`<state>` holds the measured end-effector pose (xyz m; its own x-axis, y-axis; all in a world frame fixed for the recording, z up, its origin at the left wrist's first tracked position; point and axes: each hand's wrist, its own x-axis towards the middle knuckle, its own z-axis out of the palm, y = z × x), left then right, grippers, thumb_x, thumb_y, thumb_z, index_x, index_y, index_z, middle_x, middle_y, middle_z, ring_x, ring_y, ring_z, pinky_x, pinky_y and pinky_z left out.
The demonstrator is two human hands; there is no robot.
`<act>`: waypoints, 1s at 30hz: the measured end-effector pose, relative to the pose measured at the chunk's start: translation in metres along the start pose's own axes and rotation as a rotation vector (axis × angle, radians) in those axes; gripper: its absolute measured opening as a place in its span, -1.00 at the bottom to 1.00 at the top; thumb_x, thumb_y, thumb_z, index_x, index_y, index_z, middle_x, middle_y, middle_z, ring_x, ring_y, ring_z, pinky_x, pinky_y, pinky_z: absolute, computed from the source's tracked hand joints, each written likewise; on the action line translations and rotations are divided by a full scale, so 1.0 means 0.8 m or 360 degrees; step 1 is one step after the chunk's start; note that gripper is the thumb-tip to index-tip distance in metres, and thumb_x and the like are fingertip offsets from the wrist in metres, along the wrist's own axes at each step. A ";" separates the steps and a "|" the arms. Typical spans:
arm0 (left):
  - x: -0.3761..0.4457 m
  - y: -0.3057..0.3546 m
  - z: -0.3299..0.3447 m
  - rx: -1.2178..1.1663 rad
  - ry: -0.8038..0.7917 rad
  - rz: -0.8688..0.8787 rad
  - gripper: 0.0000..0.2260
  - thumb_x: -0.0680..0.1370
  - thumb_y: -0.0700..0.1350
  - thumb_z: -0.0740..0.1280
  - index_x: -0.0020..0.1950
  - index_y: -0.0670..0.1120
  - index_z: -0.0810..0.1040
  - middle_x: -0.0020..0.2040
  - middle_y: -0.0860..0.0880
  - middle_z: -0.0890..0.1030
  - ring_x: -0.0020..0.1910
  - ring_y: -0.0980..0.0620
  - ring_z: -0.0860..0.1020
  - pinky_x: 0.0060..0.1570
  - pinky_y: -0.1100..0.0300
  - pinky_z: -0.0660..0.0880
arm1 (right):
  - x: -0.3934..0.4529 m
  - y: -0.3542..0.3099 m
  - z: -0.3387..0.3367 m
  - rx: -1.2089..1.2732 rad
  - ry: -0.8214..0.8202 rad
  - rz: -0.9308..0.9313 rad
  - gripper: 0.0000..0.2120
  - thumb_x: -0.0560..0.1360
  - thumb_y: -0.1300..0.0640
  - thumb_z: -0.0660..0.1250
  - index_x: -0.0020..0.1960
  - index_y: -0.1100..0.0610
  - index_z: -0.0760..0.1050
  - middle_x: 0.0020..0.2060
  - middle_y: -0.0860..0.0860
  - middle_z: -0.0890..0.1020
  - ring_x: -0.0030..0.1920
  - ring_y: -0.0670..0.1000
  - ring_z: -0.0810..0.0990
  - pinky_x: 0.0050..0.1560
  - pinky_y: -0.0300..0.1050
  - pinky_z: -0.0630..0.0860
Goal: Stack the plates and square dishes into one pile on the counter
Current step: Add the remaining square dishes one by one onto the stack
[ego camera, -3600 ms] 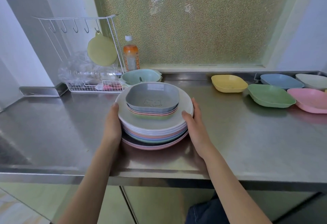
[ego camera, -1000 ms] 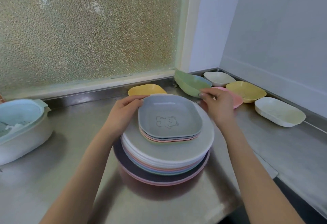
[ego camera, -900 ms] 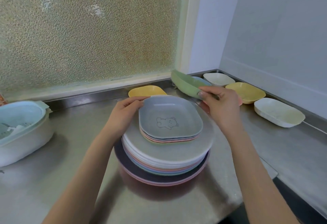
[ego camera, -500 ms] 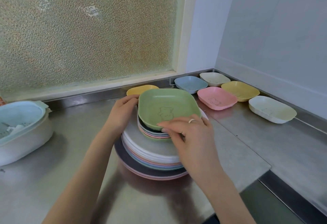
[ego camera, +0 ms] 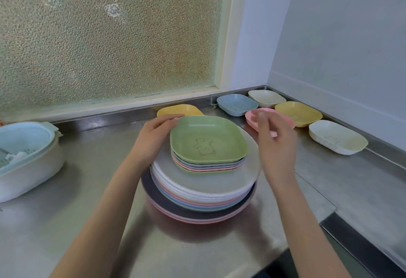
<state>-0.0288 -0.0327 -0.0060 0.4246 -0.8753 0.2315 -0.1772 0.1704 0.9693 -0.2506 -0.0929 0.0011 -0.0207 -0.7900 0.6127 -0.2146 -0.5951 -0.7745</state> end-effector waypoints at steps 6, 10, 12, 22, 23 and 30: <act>0.000 -0.002 0.003 -0.0062 0.0023 -0.0048 -0.78 0.55 -0.20 0.25 0.06 -0.02 0.66 0.06 0.01 0.67 0.13 0.04 0.58 0.24 0.10 0.43 | 0.074 0.128 0.017 -0.0911 -0.0376 0.0385 -0.65 0.55 0.09 0.20 0.33 0.05 0.42 0.25 0.08 0.55 0.26 0.13 0.48 0.25 0.04 0.38; 0.001 -0.003 0.003 -0.0075 0.0030 -0.0045 -0.77 0.55 -0.22 0.24 0.07 -0.04 0.65 0.06 0.01 0.67 0.12 0.06 0.58 0.20 0.16 0.44 | 0.079 0.164 0.031 -0.1405 -0.0661 0.0431 -0.58 0.54 -0.01 0.20 0.38 0.00 0.33 0.31 0.07 0.48 0.38 0.07 0.34 0.38 0.10 0.11; 0.002 -0.004 0.004 -0.0089 0.0025 -0.0039 -0.77 0.54 -0.22 0.24 0.06 -0.03 0.66 0.04 0.04 0.68 0.07 0.11 0.59 0.13 0.22 0.46 | 0.074 0.170 0.034 -0.1496 -0.0622 0.0393 -0.61 0.51 0.03 0.20 0.34 -0.04 0.38 0.22 0.08 0.55 0.30 0.09 0.41 0.37 0.09 0.09; 0.000 -0.006 0.002 -0.0112 0.0013 -0.0039 -0.77 0.54 -0.19 0.26 0.00 0.04 0.68 -0.01 0.07 0.70 0.03 0.12 0.61 0.10 0.19 0.47 | 0.072 0.102 0.019 -0.0913 -0.0152 0.0130 -0.82 0.48 0.23 0.23 -0.13 0.13 0.62 -0.19 0.15 0.61 -0.12 0.16 0.51 -0.22 -0.12 0.32; 0.000 -0.006 0.003 -0.0107 0.0017 -0.0039 -0.77 0.54 -0.19 0.26 0.00 0.04 0.68 -0.01 0.07 0.70 0.02 0.13 0.61 0.08 0.22 0.48 | 0.067 0.085 0.015 -0.0776 -0.0123 -0.0016 -0.84 0.47 0.25 0.28 -0.09 0.16 0.64 -0.20 0.14 0.63 -0.15 0.14 0.50 -0.23 -0.12 0.32; -0.005 0.003 0.005 -0.0071 0.0062 -0.0024 -0.74 0.55 -0.21 0.24 -0.10 0.07 0.68 -0.13 0.14 0.70 -0.08 0.20 0.61 -0.01 0.32 0.51 | -0.033 -0.021 0.009 -0.0217 -0.0258 -0.0483 -0.84 0.40 0.31 0.39 -0.07 0.16 0.68 -0.21 -0.13 0.55 -0.12 -0.13 0.45 -0.03 -0.48 0.32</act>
<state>-0.0341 -0.0304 -0.0046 0.4613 -0.8598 0.2189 -0.1309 0.1781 0.9753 -0.2391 -0.0631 -0.0030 0.2166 -0.6002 0.7700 -0.3154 -0.7894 -0.5266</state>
